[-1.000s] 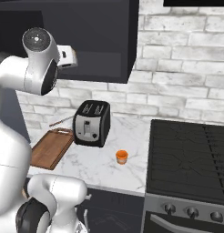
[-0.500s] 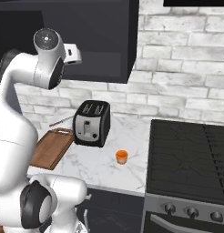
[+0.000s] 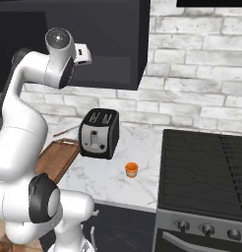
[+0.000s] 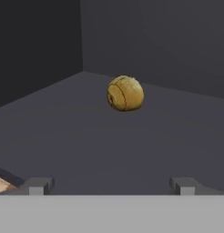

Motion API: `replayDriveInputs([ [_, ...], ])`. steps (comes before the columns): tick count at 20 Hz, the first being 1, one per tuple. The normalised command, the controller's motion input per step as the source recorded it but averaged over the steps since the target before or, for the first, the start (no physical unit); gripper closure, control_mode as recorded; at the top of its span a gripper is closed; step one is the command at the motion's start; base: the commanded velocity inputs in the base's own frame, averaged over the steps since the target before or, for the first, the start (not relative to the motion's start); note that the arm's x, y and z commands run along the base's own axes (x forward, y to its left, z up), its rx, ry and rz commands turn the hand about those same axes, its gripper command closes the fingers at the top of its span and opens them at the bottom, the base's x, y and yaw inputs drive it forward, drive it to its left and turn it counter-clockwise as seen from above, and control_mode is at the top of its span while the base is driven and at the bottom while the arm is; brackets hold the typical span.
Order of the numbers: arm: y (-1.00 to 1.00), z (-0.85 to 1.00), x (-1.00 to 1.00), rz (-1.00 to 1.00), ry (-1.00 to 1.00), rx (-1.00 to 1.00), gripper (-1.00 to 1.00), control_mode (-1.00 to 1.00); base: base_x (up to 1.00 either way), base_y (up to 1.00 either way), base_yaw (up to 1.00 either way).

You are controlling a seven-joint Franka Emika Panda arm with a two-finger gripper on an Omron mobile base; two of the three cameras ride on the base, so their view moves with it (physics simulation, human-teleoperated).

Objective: Pick the bread, place it on the cutting board, pick the jam, place it on the counter, and close the cabinet.

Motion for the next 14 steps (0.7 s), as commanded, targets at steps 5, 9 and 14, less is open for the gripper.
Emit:
replayDriveInputs([
  [5,0.15,0.00,0.37,0.00,0.00,0.00,-1.00,-1.00,0.00,0.00,0.00],
  [9,0.05,0.00,0.33,0.00,0.00,0.00,-1.00,-1.00,0.00,0.00,0.00],
  [14,0.00,0.00,0.32,0.00,0.00,0.00,-1.00,-1.00,0.00,0.00,0.00],
])
